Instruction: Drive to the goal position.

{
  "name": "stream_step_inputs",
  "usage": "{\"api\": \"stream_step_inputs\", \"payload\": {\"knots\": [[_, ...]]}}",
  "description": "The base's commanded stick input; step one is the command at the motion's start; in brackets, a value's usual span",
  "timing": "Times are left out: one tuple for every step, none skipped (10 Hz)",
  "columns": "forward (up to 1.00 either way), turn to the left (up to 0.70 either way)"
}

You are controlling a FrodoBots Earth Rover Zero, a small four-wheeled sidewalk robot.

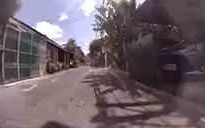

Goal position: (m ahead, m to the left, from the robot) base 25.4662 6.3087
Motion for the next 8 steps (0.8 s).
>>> {"api": "stream_step_inputs", "payload": {"knots": [[0.7, 0.01], [0.7, 0.36], [0.7, 0.26], [0.7, 0.01], [0.7, 0.01], [0.7, 0.01], [0.7, 0.01], [0.7, 0.01]]}}
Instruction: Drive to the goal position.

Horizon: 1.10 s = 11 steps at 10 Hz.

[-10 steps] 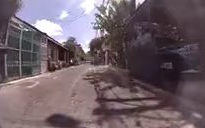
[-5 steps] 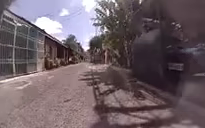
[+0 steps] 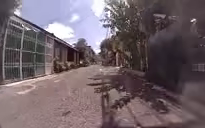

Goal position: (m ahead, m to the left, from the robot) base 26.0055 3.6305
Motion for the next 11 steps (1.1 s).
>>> {"api": "stream_step_inputs", "payload": {"knots": [[0.7, 0.01], [0.7, 0.01], [0.7, 0.01], [0.7, 0.01], [0.7, 0.01], [0.7, 0.01], [0.7, 0.01], [0.7, 0.01], [0.7, 0.01], [0.7, 0.01], [0.7, 0.01]]}}
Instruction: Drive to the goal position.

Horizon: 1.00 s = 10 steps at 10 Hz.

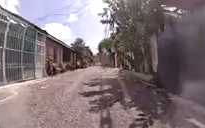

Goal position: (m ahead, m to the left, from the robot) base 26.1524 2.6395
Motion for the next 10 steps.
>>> {"api": "stream_step_inputs", "payload": {"knots": [[0.7, 0.01], [0.7, 0.01], [0.7, 0.01], [0.7, 0.01], [0.7, 0.01], [0.7, 0.01], [0.7, 0.01], [0.7, 0.01], [0.7, 0.01], [0.7, 0.01]]}}
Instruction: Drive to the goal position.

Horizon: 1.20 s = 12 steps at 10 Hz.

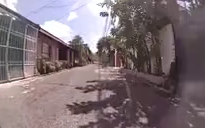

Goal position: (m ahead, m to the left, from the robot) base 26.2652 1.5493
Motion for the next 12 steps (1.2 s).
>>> {"api": "stream_step_inputs", "payload": {"knots": [[0.7, 0.01], [0.7, 0.01], [0.7, 0.01], [0.7, 0.01], [0.7, 0.01], [0.7, 0.01], [0.7, 0.02], [0.7, 0.02], [0.7, 0.02], [0.7, 0.02], [0.7, 0.02], [0.7, 0.02]]}}
